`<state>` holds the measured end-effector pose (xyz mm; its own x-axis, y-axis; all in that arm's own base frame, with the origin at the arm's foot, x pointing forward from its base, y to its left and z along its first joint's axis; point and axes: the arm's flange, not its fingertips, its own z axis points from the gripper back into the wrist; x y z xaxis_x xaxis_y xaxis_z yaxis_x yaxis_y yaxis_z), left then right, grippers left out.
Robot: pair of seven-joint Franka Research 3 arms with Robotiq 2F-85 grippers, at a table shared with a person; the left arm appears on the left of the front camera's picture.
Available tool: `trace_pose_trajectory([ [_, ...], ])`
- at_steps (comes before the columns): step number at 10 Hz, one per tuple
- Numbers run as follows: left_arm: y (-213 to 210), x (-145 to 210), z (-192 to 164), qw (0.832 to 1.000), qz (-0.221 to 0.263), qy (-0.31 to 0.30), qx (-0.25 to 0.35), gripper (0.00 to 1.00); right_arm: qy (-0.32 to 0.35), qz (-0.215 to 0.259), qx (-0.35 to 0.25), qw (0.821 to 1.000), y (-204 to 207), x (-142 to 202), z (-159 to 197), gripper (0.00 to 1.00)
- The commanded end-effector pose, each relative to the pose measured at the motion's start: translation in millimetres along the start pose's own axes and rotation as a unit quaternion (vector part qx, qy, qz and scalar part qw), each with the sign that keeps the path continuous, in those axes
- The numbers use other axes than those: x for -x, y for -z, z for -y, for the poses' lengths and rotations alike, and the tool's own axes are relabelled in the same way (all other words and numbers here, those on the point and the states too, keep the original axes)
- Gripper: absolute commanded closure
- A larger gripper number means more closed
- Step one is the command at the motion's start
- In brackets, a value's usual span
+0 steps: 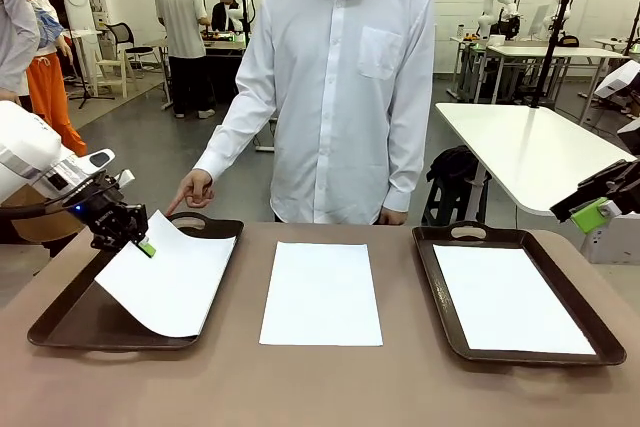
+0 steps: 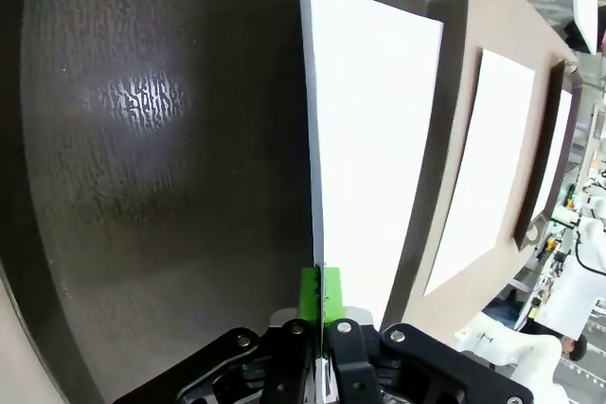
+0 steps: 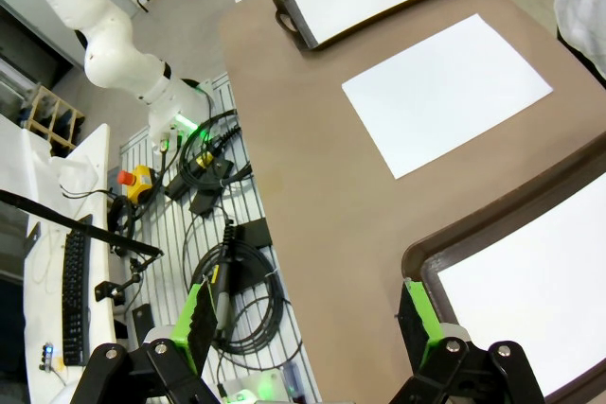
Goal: Sort the A4 documents.
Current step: Place the A4 Paper in the designated Handle tray.
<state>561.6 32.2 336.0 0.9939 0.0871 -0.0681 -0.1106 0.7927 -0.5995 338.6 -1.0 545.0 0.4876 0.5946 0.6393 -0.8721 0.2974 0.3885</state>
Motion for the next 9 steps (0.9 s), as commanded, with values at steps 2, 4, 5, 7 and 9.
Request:
trace_pose_trajectory([
  [2,0.7,-16.1,-0.4,0.999,-0.003,-0.021,-0.045,0.99,-0.003,0.002,-0.002,1.000,0.5,-0.4,-0.2,0.00],
  [4,1.9,-21.0,-1.4,0.998,-0.002,-0.025,-0.060,0.99,-0.003,0.002,-0.002,1.000,0.5,-0.4,-0.2,0.00],
  [5,0.9,-20.3,-5.4,0.997,-0.002,-0.034,-0.067,0.99,-0.003,0.002,-0.002,1.000,0.5,-0.4,-0.2,0.00],
  [7,1.0,-18.8,-5.8,0.996,-0.003,-0.041,-0.080,0.99,-0.003,0.002,-0.002,1.000,0.5,-0.4,-0.2,0.00],
  [9,2.8,-21.7,-4.3,0.994,-0.013,-0.042,-0.095,0.99,-0.003,0.002,-0.002,1.000,0.5,-0.4,-0.2,0.00],
])
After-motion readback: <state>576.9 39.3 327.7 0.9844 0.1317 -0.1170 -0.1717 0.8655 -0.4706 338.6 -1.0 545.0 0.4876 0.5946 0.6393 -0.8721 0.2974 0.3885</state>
